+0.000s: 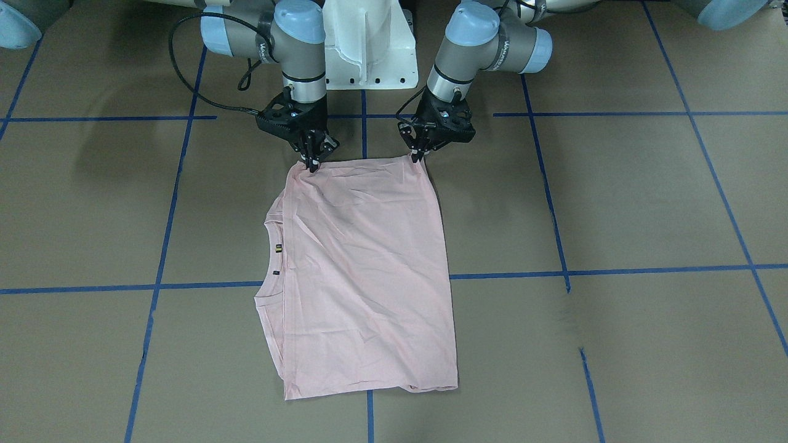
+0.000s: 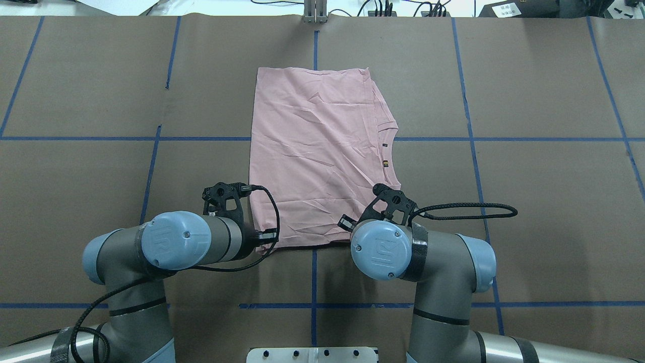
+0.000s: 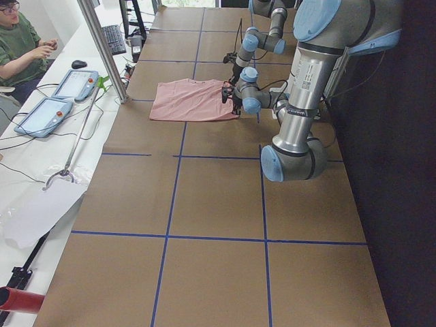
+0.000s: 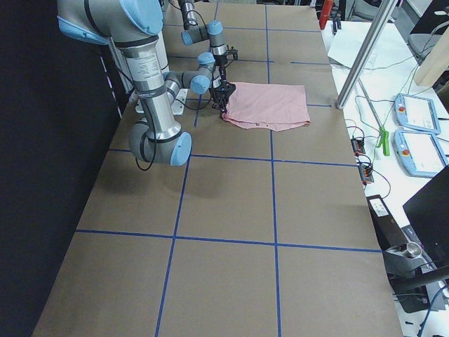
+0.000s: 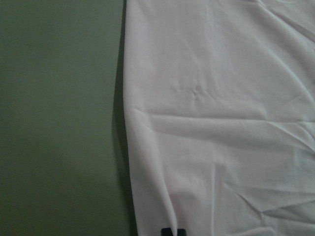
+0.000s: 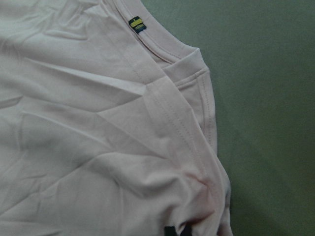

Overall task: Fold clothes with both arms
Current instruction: 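Grasp the shirt's near edge with both grippers, then lift the near edge with both grippers and fold it over the far half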

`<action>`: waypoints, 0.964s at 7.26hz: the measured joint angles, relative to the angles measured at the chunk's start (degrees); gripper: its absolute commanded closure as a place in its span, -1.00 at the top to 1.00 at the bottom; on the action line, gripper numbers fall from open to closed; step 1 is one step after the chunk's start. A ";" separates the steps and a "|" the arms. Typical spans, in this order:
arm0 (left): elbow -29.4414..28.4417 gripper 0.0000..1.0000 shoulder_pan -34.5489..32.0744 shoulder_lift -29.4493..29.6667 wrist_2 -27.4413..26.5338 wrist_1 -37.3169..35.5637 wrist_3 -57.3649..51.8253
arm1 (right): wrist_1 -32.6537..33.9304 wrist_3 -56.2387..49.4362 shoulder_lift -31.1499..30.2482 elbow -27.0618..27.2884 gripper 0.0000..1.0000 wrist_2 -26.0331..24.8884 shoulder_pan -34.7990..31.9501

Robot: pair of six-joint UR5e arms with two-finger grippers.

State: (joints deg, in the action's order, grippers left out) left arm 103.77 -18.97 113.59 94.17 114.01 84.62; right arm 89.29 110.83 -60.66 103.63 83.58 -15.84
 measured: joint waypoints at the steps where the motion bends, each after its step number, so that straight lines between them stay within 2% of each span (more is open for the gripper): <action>1: 3.05 -1.00 -0.20 -0.51 0.40 -1.21 -0.04 | 1.05 -0.05 -0.32 2.41 -1.00 0.02 -0.19; 2: 8.05 -1.00 -0.30 -0.97 1.43 -5.39 -0.06 | 5.26 -0.06 -0.57 7.52 -1.00 0.08 -0.14; 4: 22.25 -1.00 -0.27 -0.69 4.55 -20.04 -0.07 | 18.74 0.41 -0.23 21.16 -1.00 0.30 1.61; 5: 27.63 -1.00 -0.41 -0.23 5.71 -25.68 -0.09 | 23.32 0.70 0.14 25.92 -1.00 0.46 2.33; 6: 29.19 -1.00 -1.19 0.37 6.44 -28.33 -0.88 | 24.95 0.53 0.78 26.73 -1.00 0.42 2.37; 7: 27.17 -1.00 -3.35 1.61 6.81 -29.15 -3.06 | 24.24 -0.40 2.34 23.64 -1.00 0.25 1.07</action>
State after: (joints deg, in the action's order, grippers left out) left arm 130.94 -22.32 115.19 100.98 84.87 81.56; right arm 113.54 110.43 -58.32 127.27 83.84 -14.78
